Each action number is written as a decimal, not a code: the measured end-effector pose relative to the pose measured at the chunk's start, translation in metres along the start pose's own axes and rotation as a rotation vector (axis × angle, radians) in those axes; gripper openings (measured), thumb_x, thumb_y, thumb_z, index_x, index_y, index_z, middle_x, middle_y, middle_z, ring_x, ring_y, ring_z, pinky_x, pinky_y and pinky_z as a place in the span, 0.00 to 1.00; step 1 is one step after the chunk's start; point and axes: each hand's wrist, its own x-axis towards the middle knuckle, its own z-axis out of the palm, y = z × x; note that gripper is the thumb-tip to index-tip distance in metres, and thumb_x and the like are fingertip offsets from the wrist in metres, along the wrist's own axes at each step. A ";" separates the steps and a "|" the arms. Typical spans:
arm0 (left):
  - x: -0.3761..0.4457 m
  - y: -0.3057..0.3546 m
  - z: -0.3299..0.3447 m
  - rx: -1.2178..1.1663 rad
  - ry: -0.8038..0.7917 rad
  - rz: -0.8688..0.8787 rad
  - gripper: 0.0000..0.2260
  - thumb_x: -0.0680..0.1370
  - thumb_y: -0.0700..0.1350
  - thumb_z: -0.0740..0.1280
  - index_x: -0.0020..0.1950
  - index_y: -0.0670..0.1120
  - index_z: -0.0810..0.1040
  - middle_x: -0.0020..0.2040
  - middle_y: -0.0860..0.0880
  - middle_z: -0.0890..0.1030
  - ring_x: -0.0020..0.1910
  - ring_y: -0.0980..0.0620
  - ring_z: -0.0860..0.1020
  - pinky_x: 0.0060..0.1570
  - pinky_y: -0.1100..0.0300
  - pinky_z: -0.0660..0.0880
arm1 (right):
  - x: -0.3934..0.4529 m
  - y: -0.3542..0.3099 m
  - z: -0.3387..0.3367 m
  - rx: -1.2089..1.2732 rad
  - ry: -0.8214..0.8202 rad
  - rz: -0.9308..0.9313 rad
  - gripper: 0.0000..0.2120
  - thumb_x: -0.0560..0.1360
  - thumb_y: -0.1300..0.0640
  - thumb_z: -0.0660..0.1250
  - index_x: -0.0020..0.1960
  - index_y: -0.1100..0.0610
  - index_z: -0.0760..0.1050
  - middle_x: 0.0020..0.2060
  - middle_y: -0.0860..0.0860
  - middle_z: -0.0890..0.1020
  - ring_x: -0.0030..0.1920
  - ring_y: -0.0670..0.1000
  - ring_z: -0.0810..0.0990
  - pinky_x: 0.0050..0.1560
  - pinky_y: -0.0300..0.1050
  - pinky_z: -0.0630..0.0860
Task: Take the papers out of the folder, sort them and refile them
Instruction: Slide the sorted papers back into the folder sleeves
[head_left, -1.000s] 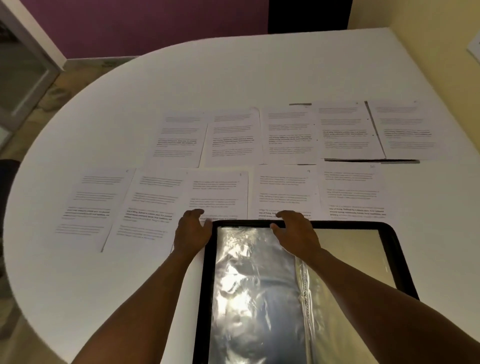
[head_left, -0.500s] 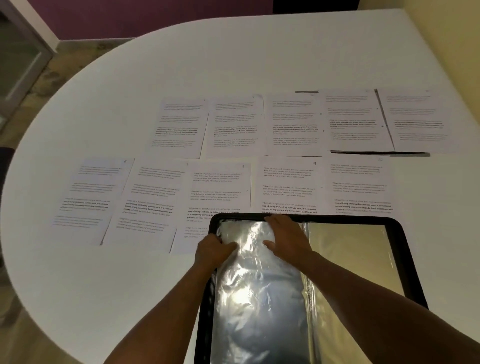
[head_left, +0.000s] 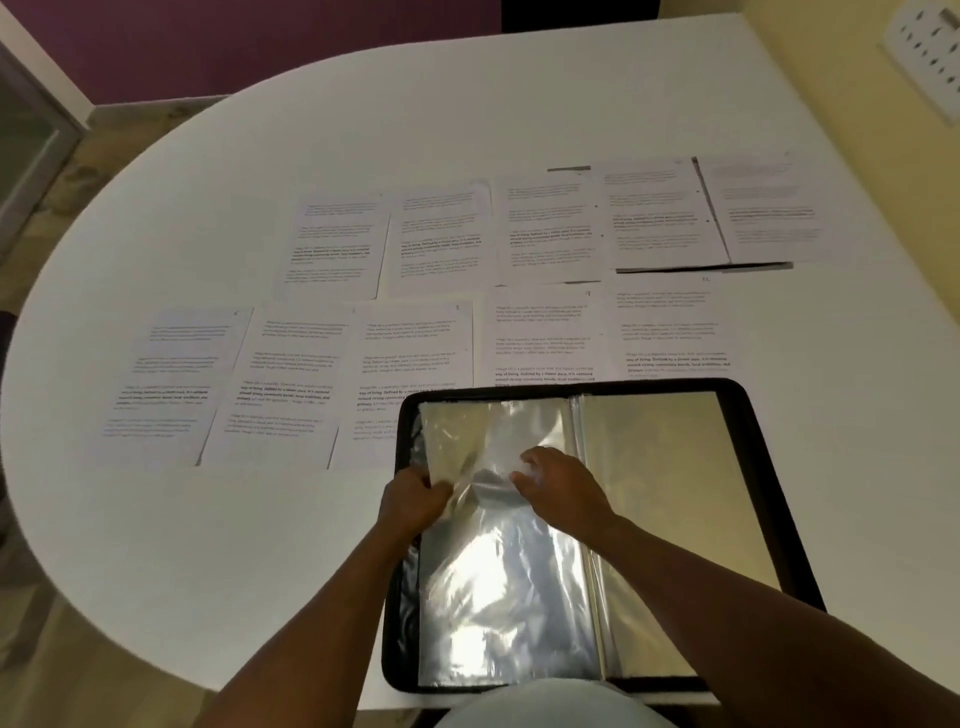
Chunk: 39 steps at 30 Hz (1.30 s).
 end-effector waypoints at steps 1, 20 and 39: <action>-0.005 0.006 -0.001 -0.020 0.002 0.044 0.11 0.76 0.46 0.68 0.56 0.44 0.80 0.50 0.46 0.82 0.47 0.47 0.80 0.53 0.52 0.78 | -0.004 -0.001 0.001 0.048 -0.014 0.013 0.20 0.77 0.42 0.64 0.62 0.54 0.75 0.56 0.50 0.81 0.54 0.49 0.79 0.52 0.40 0.73; -0.070 0.131 0.105 -0.367 -0.549 0.507 0.19 0.83 0.48 0.60 0.73 0.51 0.65 0.66 0.51 0.77 0.62 0.53 0.77 0.64 0.54 0.74 | -0.079 0.081 -0.132 0.797 0.140 0.329 0.12 0.74 0.63 0.68 0.54 0.52 0.83 0.50 0.49 0.85 0.52 0.53 0.83 0.57 0.50 0.79; -0.021 0.083 0.170 1.067 -0.285 0.841 0.50 0.68 0.72 0.65 0.79 0.56 0.40 0.78 0.49 0.33 0.76 0.44 0.33 0.73 0.46 0.37 | -0.059 0.162 -0.101 -0.429 0.499 0.105 0.23 0.76 0.50 0.66 0.67 0.59 0.71 0.63 0.59 0.76 0.62 0.61 0.76 0.60 0.55 0.73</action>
